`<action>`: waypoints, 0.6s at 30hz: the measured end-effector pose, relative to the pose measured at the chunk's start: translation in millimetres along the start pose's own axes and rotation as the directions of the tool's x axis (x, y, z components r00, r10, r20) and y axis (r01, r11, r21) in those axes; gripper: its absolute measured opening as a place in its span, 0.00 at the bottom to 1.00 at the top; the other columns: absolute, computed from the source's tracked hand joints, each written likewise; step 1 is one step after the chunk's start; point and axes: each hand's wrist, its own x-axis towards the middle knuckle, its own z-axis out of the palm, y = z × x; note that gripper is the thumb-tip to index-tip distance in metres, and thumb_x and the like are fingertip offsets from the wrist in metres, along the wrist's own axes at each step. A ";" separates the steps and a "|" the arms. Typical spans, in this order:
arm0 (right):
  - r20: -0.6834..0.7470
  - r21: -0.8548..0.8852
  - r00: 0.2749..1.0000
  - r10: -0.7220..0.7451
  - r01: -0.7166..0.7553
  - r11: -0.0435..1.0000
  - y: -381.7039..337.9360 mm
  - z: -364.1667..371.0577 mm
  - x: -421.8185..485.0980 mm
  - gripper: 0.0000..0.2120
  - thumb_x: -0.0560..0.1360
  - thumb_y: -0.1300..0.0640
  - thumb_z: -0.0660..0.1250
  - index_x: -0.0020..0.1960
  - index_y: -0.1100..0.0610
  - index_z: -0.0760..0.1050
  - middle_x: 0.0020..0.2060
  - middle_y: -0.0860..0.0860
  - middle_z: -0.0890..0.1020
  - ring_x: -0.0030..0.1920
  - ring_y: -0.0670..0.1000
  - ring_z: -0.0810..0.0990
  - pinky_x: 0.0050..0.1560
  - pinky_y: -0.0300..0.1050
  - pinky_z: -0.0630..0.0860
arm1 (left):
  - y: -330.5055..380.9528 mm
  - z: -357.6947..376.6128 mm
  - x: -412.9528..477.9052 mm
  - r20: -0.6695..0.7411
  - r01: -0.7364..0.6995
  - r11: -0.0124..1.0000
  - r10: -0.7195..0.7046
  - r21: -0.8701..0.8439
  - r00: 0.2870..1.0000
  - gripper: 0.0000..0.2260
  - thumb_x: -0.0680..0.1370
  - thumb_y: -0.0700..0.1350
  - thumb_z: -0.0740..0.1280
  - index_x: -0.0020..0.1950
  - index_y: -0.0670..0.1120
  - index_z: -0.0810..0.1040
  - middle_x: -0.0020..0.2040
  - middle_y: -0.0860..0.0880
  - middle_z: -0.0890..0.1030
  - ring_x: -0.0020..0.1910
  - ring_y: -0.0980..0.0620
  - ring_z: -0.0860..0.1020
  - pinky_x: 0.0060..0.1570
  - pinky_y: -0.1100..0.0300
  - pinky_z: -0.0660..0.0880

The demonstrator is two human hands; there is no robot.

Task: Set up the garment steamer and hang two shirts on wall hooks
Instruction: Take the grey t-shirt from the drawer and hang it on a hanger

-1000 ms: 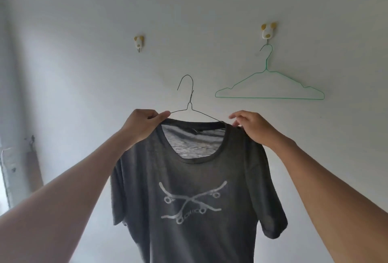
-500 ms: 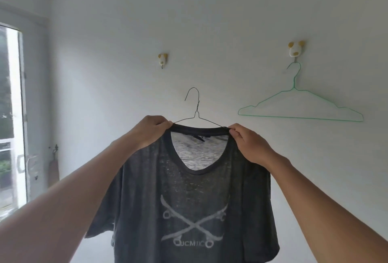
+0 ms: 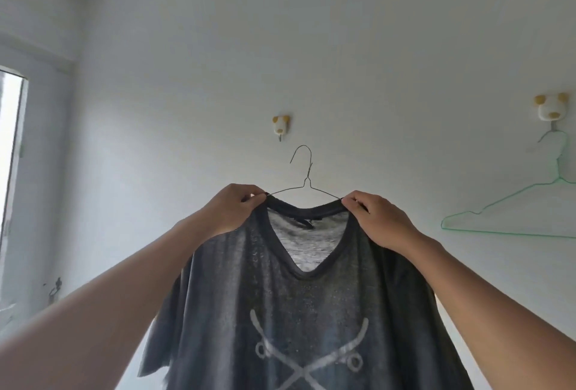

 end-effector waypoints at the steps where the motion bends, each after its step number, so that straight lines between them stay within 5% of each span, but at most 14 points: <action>1: -0.025 -0.010 1.000 0.010 -0.010 1.000 -0.6 6.7 12.9 0.15 0.80 0.38 0.51 0.55 0.41 0.75 0.45 0.37 0.79 0.45 0.44 0.77 0.39 0.42 0.68 | -11.1 -2.8 14.5 -0.009 -0.012 1.000 0.012 -0.007 1.000 0.09 0.81 0.50 0.61 0.54 0.52 0.81 0.37 0.50 0.81 0.21 0.62 0.71 0.22 0.71 0.65; 6: -0.093 -0.064 0.994 0.063 -0.070 0.996 -6.5 45.7 85.3 0.13 0.80 0.37 0.52 0.57 0.39 0.71 0.48 0.39 0.76 0.47 0.46 0.77 0.41 0.45 0.67 | -62.4 -9.4 89.3 -0.066 -0.084 0.996 0.083 -0.022 0.994 0.08 0.81 0.49 0.62 0.49 0.53 0.81 0.33 0.56 0.78 0.21 0.64 0.72 0.21 0.71 0.63; 14: -0.171 -0.168 0.980 0.105 -0.134 0.977 -18.0 69.1 177.8 0.09 0.81 0.40 0.52 0.53 0.42 0.67 0.44 0.44 0.78 0.39 0.46 0.76 0.34 0.42 0.64 | -113.8 -0.9 184.2 -0.195 -0.079 0.997 0.080 0.015 0.978 0.08 0.80 0.54 0.60 0.50 0.58 0.79 0.38 0.54 0.78 0.38 0.52 0.77 0.41 0.57 0.73; 18: -0.115 -0.259 0.983 0.141 -0.167 0.951 -9.1 85.7 199.5 0.09 0.82 0.43 0.52 0.54 0.44 0.68 0.53 0.46 0.77 0.43 0.50 0.74 0.36 0.43 0.65 | -129.9 19.1 208.9 -0.146 -0.027 0.999 0.031 0.034 0.989 0.08 0.80 0.53 0.60 0.51 0.56 0.79 0.44 0.52 0.77 0.44 0.49 0.75 0.48 0.55 0.73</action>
